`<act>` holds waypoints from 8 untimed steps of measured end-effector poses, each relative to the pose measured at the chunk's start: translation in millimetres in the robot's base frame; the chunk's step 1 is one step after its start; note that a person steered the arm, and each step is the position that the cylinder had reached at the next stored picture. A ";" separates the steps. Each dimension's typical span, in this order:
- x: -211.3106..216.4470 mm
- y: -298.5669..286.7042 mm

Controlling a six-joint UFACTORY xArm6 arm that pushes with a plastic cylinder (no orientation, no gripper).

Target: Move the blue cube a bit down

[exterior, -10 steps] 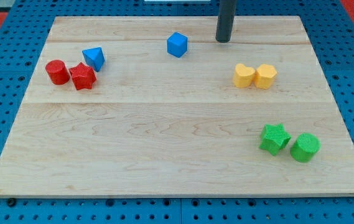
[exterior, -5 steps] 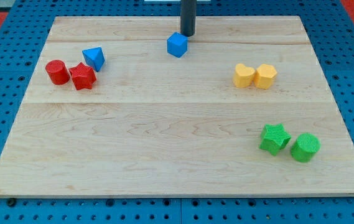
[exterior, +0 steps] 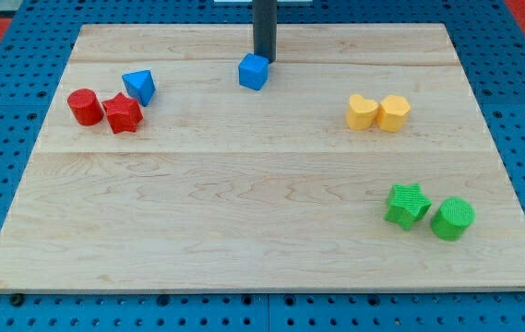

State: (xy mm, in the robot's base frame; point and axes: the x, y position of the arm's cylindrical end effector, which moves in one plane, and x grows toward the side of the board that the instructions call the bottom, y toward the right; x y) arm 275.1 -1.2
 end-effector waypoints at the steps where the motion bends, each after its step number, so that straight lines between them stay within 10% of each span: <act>1: 3.4 -8.2; 8: 79.9 5.5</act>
